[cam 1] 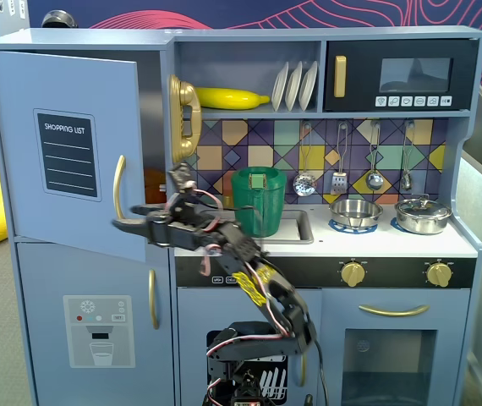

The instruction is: Open the left cabinet door

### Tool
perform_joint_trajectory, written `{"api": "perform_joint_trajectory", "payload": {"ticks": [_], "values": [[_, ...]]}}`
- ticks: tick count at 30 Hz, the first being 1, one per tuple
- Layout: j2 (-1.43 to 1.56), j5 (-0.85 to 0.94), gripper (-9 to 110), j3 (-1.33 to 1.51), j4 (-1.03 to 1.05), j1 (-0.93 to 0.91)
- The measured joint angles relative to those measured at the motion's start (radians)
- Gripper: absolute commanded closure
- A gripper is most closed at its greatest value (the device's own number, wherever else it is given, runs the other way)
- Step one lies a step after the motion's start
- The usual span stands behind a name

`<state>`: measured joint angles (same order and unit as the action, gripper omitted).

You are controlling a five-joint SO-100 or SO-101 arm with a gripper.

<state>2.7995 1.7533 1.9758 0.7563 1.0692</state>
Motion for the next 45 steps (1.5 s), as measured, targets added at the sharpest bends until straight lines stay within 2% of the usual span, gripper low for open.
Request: {"api": "perform_joint_trajectory", "payload": {"ticks": [6, 10, 15, 19, 23, 36, 42, 45], "values": [[0.051, -0.051, 94, -0.002, 0.091, -0.190], [-0.012, -0.084, 101, -0.002, 0.015, -0.285], [-0.156, -0.074, 101, -0.002, -0.156, -0.298], [-0.272, -0.044, 101, 0.034, -0.353, -0.270], [-0.324, 0.000, 101, 0.054, -0.446, -0.195], [-0.264, 0.167, 101, 0.155, -0.459, 0.187], [-0.218, 0.169, 101, 0.204, -0.449, 0.175], [-0.150, 0.112, 101, 0.288, -0.449, 0.044]]}}
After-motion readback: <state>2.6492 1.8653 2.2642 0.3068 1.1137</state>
